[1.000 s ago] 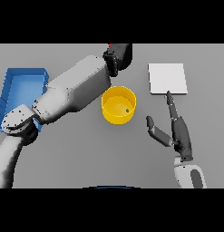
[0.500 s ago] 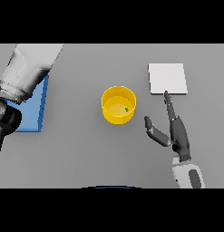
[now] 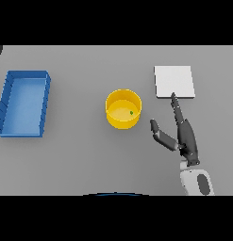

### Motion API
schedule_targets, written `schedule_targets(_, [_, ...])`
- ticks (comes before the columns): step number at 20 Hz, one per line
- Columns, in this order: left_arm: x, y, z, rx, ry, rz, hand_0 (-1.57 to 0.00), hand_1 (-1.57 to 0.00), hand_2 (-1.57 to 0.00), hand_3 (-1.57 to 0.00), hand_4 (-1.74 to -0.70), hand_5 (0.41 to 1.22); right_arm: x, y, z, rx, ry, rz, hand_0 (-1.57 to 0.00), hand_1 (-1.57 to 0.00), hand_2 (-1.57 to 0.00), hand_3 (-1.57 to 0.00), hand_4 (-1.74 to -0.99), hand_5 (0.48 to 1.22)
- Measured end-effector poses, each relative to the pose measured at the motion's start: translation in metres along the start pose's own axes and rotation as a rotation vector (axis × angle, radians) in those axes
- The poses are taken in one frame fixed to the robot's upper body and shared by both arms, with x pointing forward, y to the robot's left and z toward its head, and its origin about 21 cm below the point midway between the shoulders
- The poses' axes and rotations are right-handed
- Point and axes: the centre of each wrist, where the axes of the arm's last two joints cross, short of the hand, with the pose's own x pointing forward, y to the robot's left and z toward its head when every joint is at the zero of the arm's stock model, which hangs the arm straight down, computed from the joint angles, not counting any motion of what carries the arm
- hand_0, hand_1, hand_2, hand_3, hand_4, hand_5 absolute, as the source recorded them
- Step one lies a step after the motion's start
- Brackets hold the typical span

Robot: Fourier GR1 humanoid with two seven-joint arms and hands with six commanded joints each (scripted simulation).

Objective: Pick up the red beaker and tilt it to pour out 1 green nut into yellow bowl. Pick up the yellow bowl and place it on the metallic measuring scale.

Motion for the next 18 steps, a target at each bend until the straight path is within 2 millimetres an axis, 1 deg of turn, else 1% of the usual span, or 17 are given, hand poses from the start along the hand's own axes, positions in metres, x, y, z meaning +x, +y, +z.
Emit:
schedule_targets(1, [-0.015,-0.01,0.001,0.0,0.065,0.074,-1.57,-1.57,-1.57,-1.44,-1.74,1.221,0.0,0.003,0.001,0.011,0.008,0.0,0.0,0.0,0.0,0.0,-1.057,0.652])
schedule_targets(2, [-0.03,-0.014,0.002,0.009,0.099,0.138,-1.57,-1.57,-1.57,-1.45,-1.74,1.221,-0.001,0.006,0.003,0.017,0.014,-0.002,0.0,0.0,0.0,0.0,-1.053,0.651])
schedule_targets(4, [-0.052,-0.039,0.007,0.011,0.164,0.253,-1.57,-1.57,-1.57,-1.47,-1.74,1.221,-0.001,0.007,0.003,0.004,0.021,0.022,0.0,0.0,0.0,0.0,-1.047,0.651])
schedule_targets(6, [-0.067,-0.058,0.014,0.001,0.231,0.35,-1.57,-1.57,-1.57,-1.47,-1.74,1.221,0.002,0.008,-0.001,0.003,0.017,0.045,0.0,0.0,0.0,0.0,-1.052,0.648])
schedule_targets(8, [-0.075,-0.073,0.022,0.001,0.269,0.435,-1.57,-1.57,-1.57,-1.48,-1.74,1.221,0.0,0.005,0.002,0.006,0.013,0.07,0.0,0.0,0.0,0.0,-1.046,0.649])
schedule_targets(10, [-0.082,-0.084,0.032,0.008,0.304,0.469,-1.57,-1.57,-1.57,-1.46,-1.74,1.221,-0.001,0.003,0.0,0.015,0.017,0.063,0.0,0.0,0.0,0.0,-1.035,0.65])
schedule_targets(11, [-0.082,-0.093,0.039,0.004,0.33,0.501,-1.57,-1.57,-1.57,-1.45,-1.74,1.221,0.001,0.005,-0.001,0.018,0.012,0.068,0.0,0.0,0.0,0.0,-1.026,0.648])
schedule_targets(12, [-0.081,-0.1,0.047,0.001,0.342,0.526,-1.57,-1.57,-1.57,-1.44,-1.74,1.221,0.001,0.002,-0.003,0.016,0.017,0.061,0.0,0.0,0.0,0.0,-1.02,0.645])
schedule_targets(14, [-0.088,-0.114,0.062,0.013,0.334,0.56,-1.57,-1.57,-1.57,-1.45,-1.74,1.221,-0.006,0.001,0.001,0.017,0.036,0.069,0.0,0.0,0.0,0.0,-1.02,0.646])
schedule_targets(16, [-0.088,-0.123,0.073,0.017,0.36,0.589,-1.57,-1.57,-1.57,-1.48,-1.74,1.221,-0.005,0.002,0.004,0.024,0.013,0.051,0.0,0.0,0.0,0.0,-1.014,0.648])
schedule_targets(17, [-0.09,-0.129,0.08,0.023,0.36,0.606,-1.57,-1.57,-1.57,-1.5,-1.74,1.221,-0.003,0.0,0.002,0.018,0.01,0.042,0.0,0.0,0.0,0.0,-1.005,0.647])
schedule_targets(18, [-0.089,-0.133,0.086,0.024,0.357,0.616,-1.57,-1.57,-1.57,-1.51,-1.74,1.221,-0.006,0.001,0.002,0.02,0.027,0.045,0.0,0.0,0.0,0.0,-1.004,0.648])
